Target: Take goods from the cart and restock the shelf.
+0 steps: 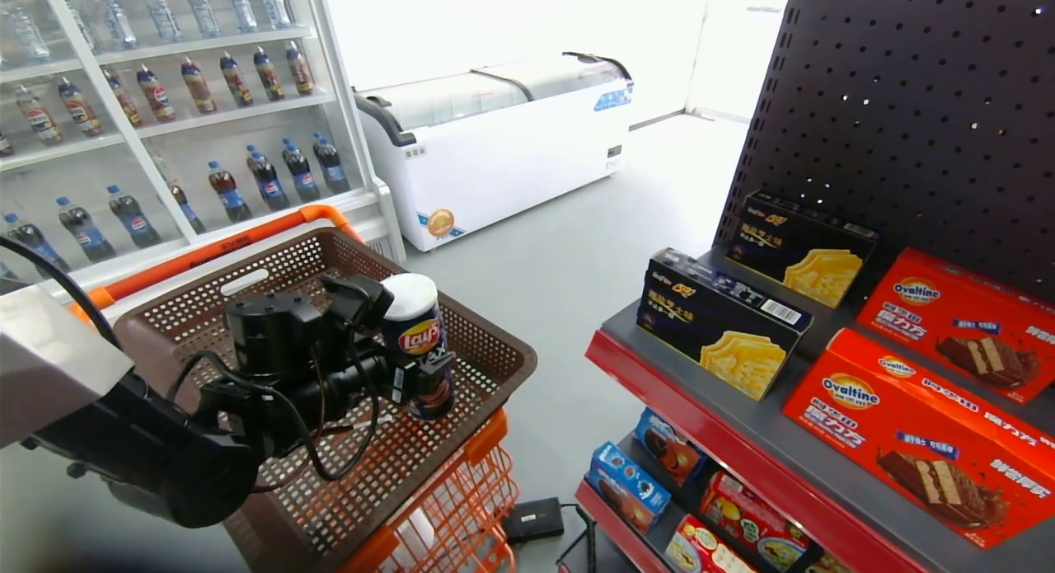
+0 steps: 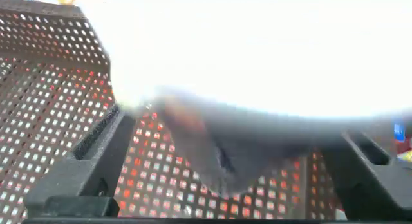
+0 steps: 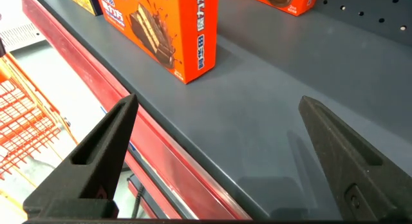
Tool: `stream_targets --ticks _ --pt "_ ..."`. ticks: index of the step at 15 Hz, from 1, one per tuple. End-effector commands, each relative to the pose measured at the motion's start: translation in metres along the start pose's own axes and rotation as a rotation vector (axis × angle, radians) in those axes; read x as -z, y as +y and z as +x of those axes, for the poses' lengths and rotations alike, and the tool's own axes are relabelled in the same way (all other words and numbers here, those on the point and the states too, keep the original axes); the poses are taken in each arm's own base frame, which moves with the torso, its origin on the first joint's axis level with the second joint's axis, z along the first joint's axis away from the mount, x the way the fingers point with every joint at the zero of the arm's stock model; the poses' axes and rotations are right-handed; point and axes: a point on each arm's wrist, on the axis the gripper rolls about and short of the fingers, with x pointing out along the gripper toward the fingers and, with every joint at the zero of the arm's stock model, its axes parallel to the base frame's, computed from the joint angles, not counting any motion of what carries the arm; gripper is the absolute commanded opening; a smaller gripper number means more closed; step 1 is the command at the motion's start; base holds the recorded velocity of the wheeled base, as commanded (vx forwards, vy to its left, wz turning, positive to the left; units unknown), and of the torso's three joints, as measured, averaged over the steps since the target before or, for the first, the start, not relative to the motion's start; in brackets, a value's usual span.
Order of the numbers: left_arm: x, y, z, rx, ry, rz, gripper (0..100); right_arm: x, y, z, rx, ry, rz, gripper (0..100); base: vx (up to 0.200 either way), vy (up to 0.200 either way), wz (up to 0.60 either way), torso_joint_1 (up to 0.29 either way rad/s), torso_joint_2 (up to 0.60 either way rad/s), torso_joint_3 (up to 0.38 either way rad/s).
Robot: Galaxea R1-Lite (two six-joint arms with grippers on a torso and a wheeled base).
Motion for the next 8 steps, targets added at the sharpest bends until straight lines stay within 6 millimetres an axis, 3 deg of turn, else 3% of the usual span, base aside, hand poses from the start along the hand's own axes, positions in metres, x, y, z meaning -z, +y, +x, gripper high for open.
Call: stream_targets --ticks 1,8 --pt "0.003 0.002 0.013 0.0 -0.001 0.0 100 0.0 0.0 0.0 0.0 0.001 0.0 100 0.0 0.0 0.0 0.0 0.0 0.0" --pt "0.004 -0.001 0.039 0.014 -0.018 0.008 100 0.0 0.0 0.0 0.0 0.001 0.0 100 0.0 0.0 0.0 0.0 0.0 0.0"
